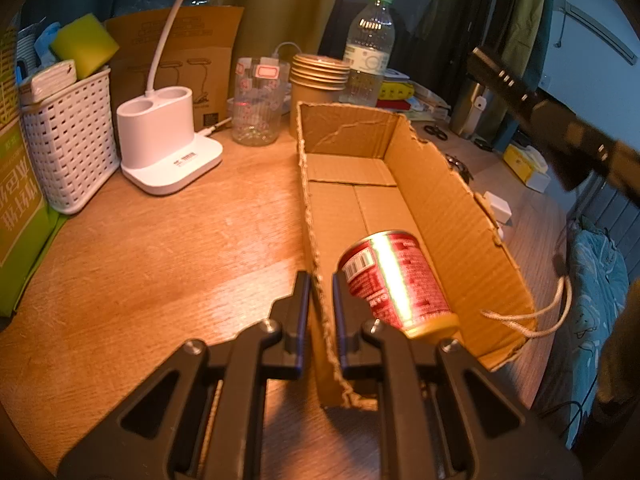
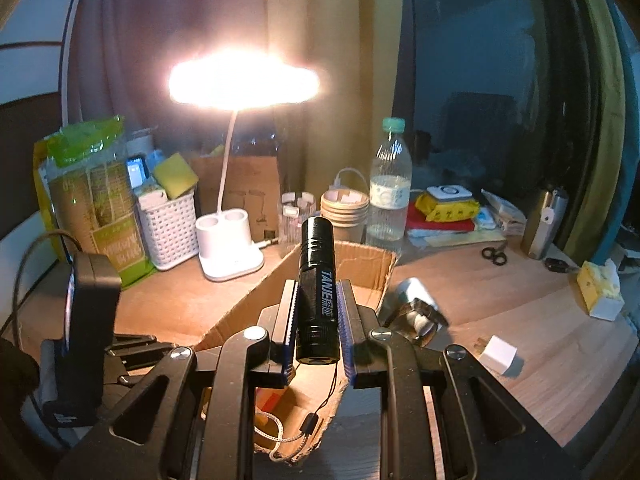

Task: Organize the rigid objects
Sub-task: 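Carry the flashlight with the right tool over the box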

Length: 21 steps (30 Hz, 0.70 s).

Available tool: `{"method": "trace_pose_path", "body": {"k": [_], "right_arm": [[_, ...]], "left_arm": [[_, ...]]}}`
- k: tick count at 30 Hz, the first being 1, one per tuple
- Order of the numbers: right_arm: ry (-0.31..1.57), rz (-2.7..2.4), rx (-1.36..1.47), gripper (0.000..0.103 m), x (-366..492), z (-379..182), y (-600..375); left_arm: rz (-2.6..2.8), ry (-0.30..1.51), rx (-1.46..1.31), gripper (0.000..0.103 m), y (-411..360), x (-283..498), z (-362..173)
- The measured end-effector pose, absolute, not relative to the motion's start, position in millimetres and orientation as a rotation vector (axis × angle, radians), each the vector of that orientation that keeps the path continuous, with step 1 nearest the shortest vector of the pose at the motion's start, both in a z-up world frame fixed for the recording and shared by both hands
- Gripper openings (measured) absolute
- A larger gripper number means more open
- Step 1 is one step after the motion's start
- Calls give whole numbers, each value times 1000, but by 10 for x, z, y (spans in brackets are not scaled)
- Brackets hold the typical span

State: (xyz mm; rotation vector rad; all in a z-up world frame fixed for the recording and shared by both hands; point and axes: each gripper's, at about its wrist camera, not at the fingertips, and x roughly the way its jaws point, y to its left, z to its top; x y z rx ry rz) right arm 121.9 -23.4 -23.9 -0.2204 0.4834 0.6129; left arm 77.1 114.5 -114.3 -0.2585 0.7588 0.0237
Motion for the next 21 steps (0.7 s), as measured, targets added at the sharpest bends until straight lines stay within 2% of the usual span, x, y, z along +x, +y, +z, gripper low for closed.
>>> {"method": "trace_pose_path", "body": {"k": [21], "right_arm": [[644,627,-271,20,1308,-802,-58]], "left_arm": [[24,758,-256,12,1146,781,-1145]]}}
